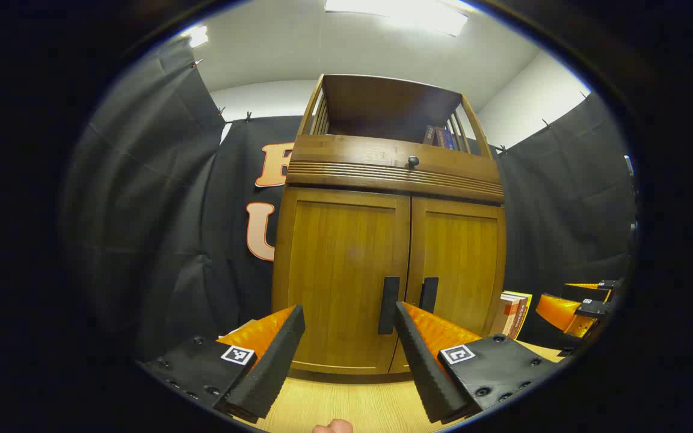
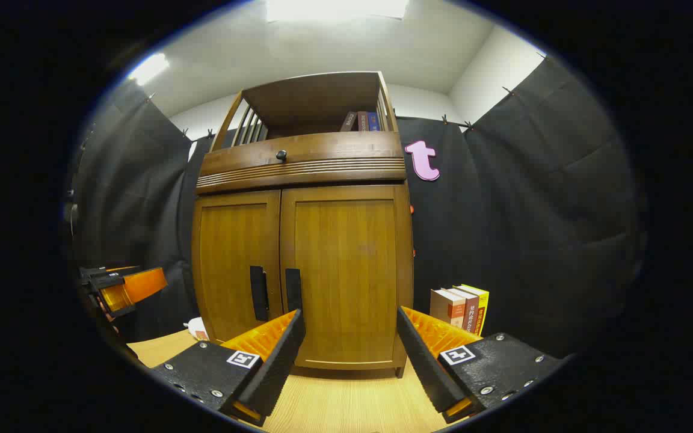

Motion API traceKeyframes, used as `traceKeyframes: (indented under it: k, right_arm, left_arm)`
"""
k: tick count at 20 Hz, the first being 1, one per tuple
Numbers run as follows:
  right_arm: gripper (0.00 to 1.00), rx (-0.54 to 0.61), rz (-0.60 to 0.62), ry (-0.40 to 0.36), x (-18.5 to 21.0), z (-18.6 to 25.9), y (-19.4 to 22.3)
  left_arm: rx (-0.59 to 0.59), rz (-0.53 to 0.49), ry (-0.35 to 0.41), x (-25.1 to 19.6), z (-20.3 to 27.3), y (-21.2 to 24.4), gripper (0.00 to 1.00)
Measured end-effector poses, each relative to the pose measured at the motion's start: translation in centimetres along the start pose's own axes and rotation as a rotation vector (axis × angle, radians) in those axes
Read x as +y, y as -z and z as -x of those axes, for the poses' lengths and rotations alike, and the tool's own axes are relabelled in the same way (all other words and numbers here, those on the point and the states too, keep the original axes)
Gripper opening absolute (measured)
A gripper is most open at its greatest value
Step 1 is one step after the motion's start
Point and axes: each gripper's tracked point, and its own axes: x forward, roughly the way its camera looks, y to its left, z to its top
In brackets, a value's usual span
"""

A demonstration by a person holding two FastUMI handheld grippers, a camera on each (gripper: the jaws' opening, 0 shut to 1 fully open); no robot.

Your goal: Open the right door of the double-door shoe cabinet with the right hand, and open the left door with the left hand.

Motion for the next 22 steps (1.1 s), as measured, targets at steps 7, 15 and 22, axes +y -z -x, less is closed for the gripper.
traceKeyframes:
  k: [7,15,22]
  right_arm:
    - [0.98,-0.001,0.056,-0.009,0.4,-0.2,-0.3]
    - [0.93,0.005,0.041,-0.002,0.8,0.5,-0.6]
    - [0.93,0.004,0.025,-0.039,2.1,-0.2,-1.4]
  left_arm:
    - [0.002,0.016,-0.002,0.0,0.0,0.2,0.96]
    - [0.027,0.021,0.013,0.0,-0.2,0.6,0.96]
    - [0.012,0.003,0.011,0.2,0.5,0.1,0.98]
